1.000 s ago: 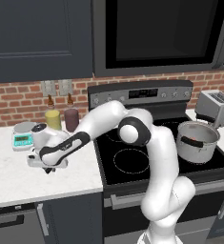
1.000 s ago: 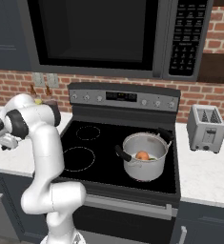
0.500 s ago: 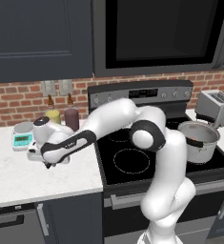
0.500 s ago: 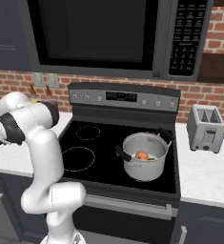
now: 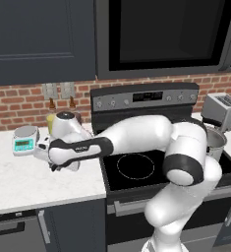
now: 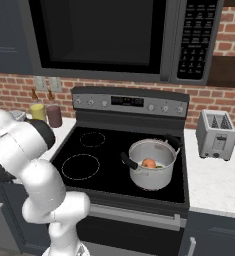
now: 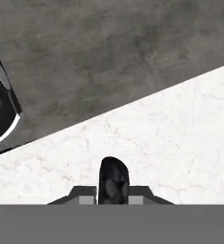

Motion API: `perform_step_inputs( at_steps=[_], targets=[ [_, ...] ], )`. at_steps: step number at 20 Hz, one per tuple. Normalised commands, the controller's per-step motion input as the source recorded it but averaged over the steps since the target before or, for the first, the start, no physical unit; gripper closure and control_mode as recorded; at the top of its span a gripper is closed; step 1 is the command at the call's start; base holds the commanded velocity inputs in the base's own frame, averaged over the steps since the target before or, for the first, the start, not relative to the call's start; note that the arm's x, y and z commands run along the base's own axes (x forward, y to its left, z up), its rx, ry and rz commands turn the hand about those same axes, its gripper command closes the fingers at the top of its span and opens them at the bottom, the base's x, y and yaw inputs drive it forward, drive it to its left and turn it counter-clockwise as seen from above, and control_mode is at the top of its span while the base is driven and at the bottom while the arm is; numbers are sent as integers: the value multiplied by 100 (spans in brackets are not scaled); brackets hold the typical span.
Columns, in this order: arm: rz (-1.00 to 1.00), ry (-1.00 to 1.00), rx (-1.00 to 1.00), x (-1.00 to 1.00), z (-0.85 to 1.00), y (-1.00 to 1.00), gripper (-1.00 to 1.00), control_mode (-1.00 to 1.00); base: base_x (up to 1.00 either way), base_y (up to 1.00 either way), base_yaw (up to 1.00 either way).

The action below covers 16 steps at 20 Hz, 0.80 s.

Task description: Put the onion and lime in the pot. Retrieve the spatula and lightly stir the vegetables in the pot.

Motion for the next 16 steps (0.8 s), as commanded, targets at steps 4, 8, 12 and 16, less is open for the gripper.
perform_step_inputs(
  at_steps=[4,8,12,16],
  targets=[
    [-13,9,18,-65,69,-30,100,-100,0,0,0],
    [-16,7,10,-38,93,-31,100,-100,0,0,0],
    [-15,13,5,-21,92,-37,100,-100,0,0,0],
    [-15,22,8,-13,75,-47,100,-100,0,0,0]
  ],
)
